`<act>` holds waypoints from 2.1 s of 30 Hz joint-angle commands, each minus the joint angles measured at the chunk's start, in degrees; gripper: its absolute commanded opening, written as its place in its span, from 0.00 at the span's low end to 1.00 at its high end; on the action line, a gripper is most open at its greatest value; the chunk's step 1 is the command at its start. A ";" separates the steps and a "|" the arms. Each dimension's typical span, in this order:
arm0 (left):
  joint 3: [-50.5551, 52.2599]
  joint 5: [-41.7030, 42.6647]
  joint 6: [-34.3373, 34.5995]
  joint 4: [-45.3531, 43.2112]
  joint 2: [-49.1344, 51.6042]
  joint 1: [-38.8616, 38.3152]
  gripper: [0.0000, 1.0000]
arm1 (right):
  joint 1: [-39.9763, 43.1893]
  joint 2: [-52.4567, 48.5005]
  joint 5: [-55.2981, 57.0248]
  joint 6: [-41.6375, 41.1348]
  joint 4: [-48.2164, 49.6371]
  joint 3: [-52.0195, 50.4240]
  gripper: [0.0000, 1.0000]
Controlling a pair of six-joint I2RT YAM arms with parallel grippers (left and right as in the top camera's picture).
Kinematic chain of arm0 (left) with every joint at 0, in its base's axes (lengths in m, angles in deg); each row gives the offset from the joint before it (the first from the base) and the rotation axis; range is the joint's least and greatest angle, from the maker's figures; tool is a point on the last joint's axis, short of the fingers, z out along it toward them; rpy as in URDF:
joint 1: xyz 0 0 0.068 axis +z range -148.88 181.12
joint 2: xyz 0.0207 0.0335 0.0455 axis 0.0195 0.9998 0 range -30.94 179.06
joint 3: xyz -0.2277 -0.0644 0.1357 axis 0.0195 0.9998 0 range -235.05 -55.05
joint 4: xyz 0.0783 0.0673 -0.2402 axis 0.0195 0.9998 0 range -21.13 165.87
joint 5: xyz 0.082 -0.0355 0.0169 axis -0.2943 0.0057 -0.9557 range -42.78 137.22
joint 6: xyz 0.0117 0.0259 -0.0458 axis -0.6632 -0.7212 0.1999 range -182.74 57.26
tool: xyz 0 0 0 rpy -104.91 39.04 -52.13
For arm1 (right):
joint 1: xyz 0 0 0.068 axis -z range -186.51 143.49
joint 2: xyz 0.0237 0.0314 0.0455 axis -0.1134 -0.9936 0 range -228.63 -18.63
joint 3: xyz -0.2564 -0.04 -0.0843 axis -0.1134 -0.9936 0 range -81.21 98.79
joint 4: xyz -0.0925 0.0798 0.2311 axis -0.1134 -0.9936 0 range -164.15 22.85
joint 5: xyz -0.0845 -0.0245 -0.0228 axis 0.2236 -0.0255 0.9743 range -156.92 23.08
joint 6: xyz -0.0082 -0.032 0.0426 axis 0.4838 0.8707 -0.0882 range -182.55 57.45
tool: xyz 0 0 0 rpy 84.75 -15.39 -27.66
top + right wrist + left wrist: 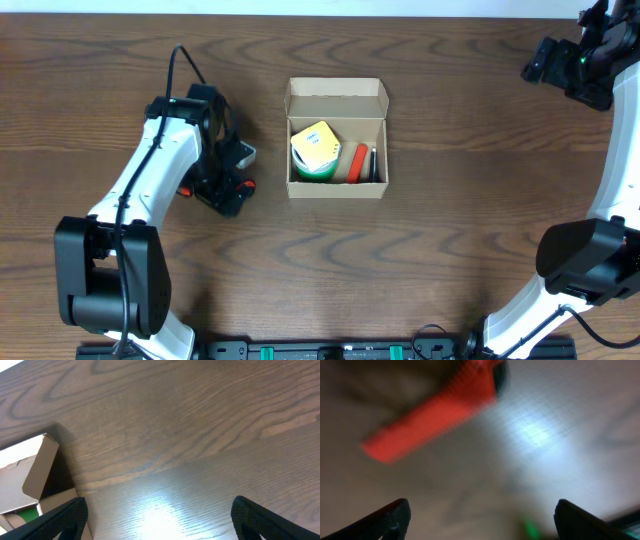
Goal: Pack container
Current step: 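Move the left gripper to the red box cutter and grasp it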
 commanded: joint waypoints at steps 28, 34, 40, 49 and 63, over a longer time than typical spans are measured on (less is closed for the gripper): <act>0.09 -0.79 -22.29 -9.86 15.15 1.03 0.89 | 0.28 -6.40 0.98 -0.85 0.74 0.04 0.92; 0.09 -0.59 -22.29 -10.01 16.15 1.03 0.65 | 0.28 -6.40 1.18 -0.85 0.79 0.04 0.91; 0.09 -0.61 -22.27 -10.23 16.15 1.03 0.40 | 0.28 -6.40 1.18 -0.87 0.74 0.04 0.91; 0.04 -0.81 -16.35 -14.29 16.15 1.05 0.06 | 0.28 -6.40 1.16 -0.87 0.11 0.04 0.91; -11.04 -11.34 10.10 -13.53 16.15 1.09 0.06 | 0.28 -6.40 1.14 -0.87 -0.52 0.04 0.90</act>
